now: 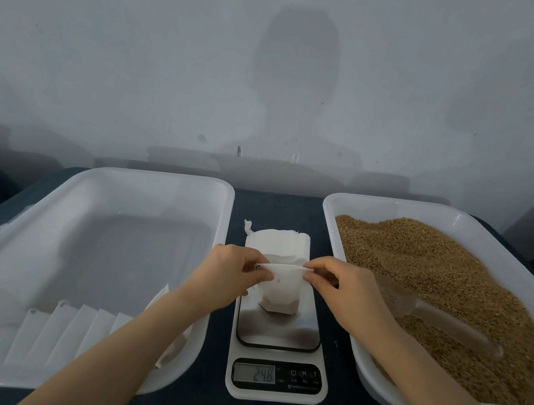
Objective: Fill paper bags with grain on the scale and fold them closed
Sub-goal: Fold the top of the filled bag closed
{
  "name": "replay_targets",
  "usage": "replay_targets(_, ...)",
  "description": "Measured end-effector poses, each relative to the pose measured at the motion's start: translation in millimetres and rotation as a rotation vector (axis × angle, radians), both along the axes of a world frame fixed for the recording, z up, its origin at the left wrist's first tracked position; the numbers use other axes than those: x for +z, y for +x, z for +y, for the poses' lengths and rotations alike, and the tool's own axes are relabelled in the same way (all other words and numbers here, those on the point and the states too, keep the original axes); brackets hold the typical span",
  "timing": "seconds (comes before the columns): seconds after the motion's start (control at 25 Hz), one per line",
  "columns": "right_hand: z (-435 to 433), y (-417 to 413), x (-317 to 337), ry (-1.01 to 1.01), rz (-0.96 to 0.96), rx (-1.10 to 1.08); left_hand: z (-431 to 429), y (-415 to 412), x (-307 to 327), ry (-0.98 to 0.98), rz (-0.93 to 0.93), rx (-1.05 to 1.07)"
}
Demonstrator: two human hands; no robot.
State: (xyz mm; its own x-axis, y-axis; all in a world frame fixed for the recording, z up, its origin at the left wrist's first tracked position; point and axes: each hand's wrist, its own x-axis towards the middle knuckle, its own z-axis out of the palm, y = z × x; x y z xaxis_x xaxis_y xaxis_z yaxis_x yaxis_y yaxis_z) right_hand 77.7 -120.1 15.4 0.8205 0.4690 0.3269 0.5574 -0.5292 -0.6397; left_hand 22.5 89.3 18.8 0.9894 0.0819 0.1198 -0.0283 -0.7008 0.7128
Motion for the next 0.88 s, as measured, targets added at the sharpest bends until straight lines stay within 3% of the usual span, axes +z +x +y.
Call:
replay_targets(0.24,1,-2,0,-0.016,-0.031,0.048,-2,-2,2,0.041,0.011,-0.008)
replay_targets(0.4,1,-9,5,0.023,-0.148,0.150,-10,-3,11,0.133,0.100,-0.130)
replay_targets(0.56,4,-16,16,0.073,-0.180,0.175,-27,-5,19,0.256,0.019,-0.272)
replay_targets(0.68,2,-14,17,0.127,-0.139,0.120,-3,-11,31,0.256,0.023,-0.132)
replay_targets(0.88,3,-12,16,0.134,-0.158,0.097,118,-49,61,0.108,-0.049,0.435)
